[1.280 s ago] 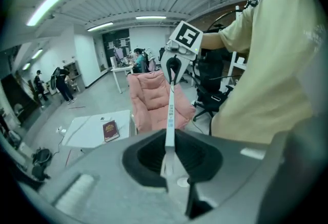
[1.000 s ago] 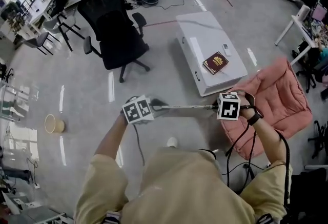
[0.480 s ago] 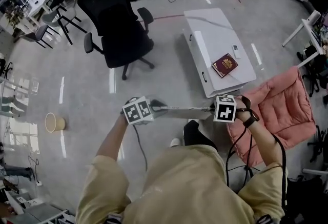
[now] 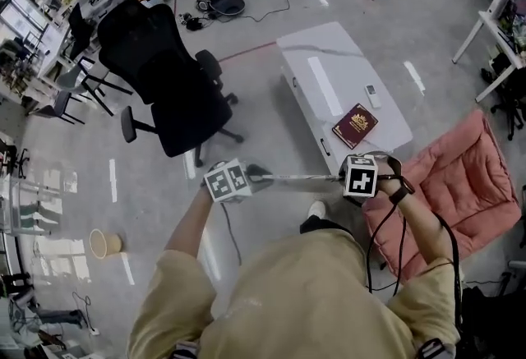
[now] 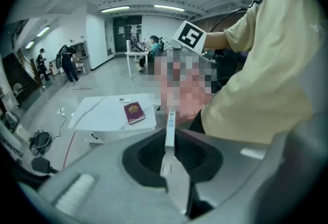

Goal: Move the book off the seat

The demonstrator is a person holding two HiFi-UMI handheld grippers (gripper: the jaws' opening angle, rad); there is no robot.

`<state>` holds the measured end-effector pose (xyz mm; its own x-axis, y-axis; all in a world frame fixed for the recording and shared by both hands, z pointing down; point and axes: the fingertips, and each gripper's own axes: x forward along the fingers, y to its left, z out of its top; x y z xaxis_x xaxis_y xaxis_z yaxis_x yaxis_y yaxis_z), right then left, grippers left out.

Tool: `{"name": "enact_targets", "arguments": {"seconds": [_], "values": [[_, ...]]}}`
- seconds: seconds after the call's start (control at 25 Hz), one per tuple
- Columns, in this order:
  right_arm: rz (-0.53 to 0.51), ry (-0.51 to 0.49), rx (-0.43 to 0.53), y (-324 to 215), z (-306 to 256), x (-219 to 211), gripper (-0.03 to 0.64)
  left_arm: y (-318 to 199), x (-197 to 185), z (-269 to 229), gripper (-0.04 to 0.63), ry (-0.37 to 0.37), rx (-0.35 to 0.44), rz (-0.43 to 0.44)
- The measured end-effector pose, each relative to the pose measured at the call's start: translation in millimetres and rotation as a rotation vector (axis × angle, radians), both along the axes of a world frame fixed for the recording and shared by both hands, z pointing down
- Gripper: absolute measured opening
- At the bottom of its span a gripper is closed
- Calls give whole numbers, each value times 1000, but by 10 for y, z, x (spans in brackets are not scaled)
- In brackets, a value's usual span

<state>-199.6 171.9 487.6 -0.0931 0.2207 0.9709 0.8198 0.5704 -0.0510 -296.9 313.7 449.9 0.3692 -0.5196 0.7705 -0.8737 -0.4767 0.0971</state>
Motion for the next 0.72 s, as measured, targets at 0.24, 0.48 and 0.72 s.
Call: {"name": "enact_targets", "arguments": {"seconds": [0.24,0.48,0.72], "values": [[114,-1,-24,-898,148,-85,43,-1023,-241,137,46,-22,-1,130],[268,72,-93,-1262,511,148,43,-1613,-215,459,46,-5,-43,287],[424,104,-128,-1687,759,56,43,-2270,-471,755,46,40,-73,444]]}}
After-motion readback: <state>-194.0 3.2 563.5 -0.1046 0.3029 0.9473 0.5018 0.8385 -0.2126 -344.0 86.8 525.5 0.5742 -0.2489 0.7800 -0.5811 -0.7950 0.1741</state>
